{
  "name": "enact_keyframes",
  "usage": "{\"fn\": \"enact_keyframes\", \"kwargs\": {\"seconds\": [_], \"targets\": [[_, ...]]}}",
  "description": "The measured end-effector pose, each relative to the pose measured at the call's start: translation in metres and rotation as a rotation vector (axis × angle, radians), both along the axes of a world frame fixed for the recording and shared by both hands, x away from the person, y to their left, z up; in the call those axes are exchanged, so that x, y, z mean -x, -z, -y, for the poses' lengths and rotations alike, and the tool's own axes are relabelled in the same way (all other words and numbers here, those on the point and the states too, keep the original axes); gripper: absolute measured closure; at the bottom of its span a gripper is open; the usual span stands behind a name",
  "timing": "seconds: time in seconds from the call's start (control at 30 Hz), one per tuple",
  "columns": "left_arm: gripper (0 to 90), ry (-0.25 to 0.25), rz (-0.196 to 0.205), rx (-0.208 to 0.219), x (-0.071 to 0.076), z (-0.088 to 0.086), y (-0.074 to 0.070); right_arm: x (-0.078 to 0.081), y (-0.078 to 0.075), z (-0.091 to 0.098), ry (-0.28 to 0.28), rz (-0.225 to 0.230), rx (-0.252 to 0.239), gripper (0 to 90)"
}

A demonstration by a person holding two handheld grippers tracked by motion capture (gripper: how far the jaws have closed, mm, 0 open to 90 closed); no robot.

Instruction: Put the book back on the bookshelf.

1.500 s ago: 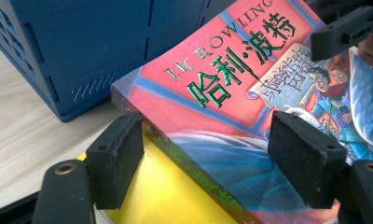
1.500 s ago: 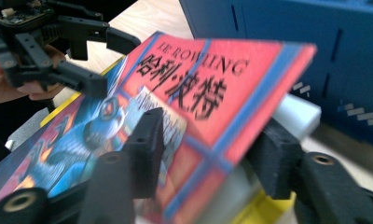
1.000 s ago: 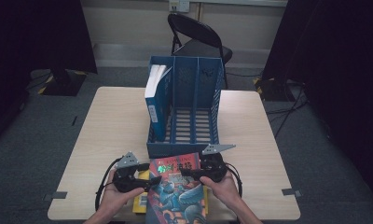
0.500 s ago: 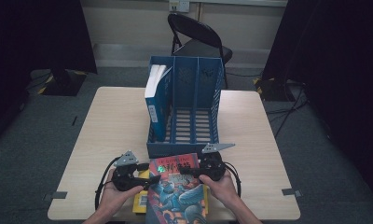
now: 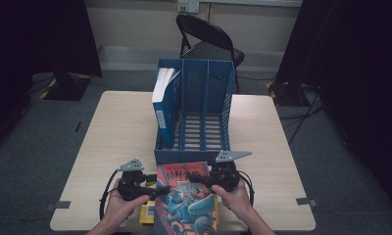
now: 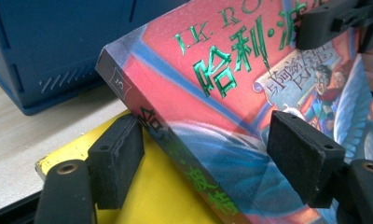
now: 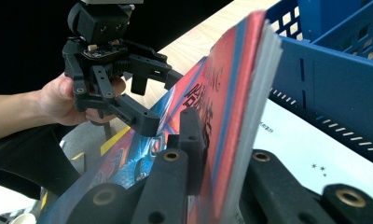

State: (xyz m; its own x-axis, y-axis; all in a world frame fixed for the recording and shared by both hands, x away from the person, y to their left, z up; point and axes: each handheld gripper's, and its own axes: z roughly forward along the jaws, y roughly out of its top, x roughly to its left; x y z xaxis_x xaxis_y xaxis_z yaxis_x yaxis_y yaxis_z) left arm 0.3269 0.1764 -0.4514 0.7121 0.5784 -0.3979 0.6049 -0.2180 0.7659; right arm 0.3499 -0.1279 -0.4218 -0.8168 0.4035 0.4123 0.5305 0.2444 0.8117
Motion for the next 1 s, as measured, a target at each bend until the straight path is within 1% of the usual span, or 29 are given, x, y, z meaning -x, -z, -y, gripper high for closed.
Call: {"fn": "enact_keyframes", "kwargs": {"seconds": [0.07, 0.13, 0.17, 0.2, 0.3, 0.37, 0.43, 0.53, 0.57, 0.67, 0.7, 0.73, 0.77, 0.87, 1.0], "targets": [[27.7, 0.003, -0.003, 0.001, 0.0, 0.0, 0.0, 0.001, -0.001, 0.0, 0.0, 0.004, -0.001, 83.1], [32.0, -0.003, -0.035, 0.038, -0.003, -0.004, -0.001, 0.002, -0.001, 0.0, 0.003, 0.009, 0.003, 83.2], [35.0, -0.003, -0.035, 0.038, -0.003, -0.004, -0.001, 0.002, -0.001, 0.0, 0.003, 0.009, 0.003, 83.2], [38.7, -0.007, -0.046, 0.073, -0.004, -0.009, -0.001, 0.002, -0.002, 0.0, 0.004, 0.01, 0.001, 83.2], [39.2, -0.009, -0.02, 0.063, 0.0, -0.009, -0.005, 0.003, -0.002, 0.001, 0.007, 0.008, 0.0, 83.8], [40.2, -0.01, -0.024, 0.068, 0.0, -0.01, -0.006, 0.003, -0.002, 0.001, 0.009, -0.001, 0.0, 84.1], [42.7, -0.013, -0.022, 0.084, 0.0, -0.01, -0.007, 0.004, -0.002, 0.001, 0.012, 0.001, 0.004, 84.1], [44.8, -0.013, -0.024, 0.09, 0.0, -0.01, -0.008, 0.005, -0.003, 0.0, 0.02, 0.004, 0.007, 84.1], [45.2, -0.013, -0.029, 0.1, 0.0, -0.011, -0.008, 0.005, -0.003, 0.0, 0.02, 0.008, 0.011, 84.1], [48.0, 0.0, -0.058, 0.15, -0.002, -0.012, -0.008, 0.006, -0.005, 0.0, 0.017, 0.012, 0.002, 84.4], [49.4, 0.01, -0.066, 0.165, -0.003, -0.013, -0.008, 0.007, -0.005, -0.001, 0.017, 0.015, 0.0, 84.6], [50.4, 0.016, -0.063, 0.171, -0.003, -0.013, -0.009, 0.007, -0.006, -0.001, 0.015, 0.016, -0.008, 84.8], [50.7, 0.015, -0.056, 0.167, -0.002, -0.013, -0.01, 0.008, -0.007, -0.001, 0.013, 0.018, -0.016, 85.0], [51.2, 0.018, -0.066, 0.179, -0.002, -0.012, -0.01, 0.01, -0.008, -0.001, 0.015, 0.022, -0.02, 85.3], [51.2, 0.022, -0.065, 0.175, -0.004, -0.01, -0.012, 0.01, -0.009, -0.001, 0.02, 0.026, -0.016, 85.4]]}}
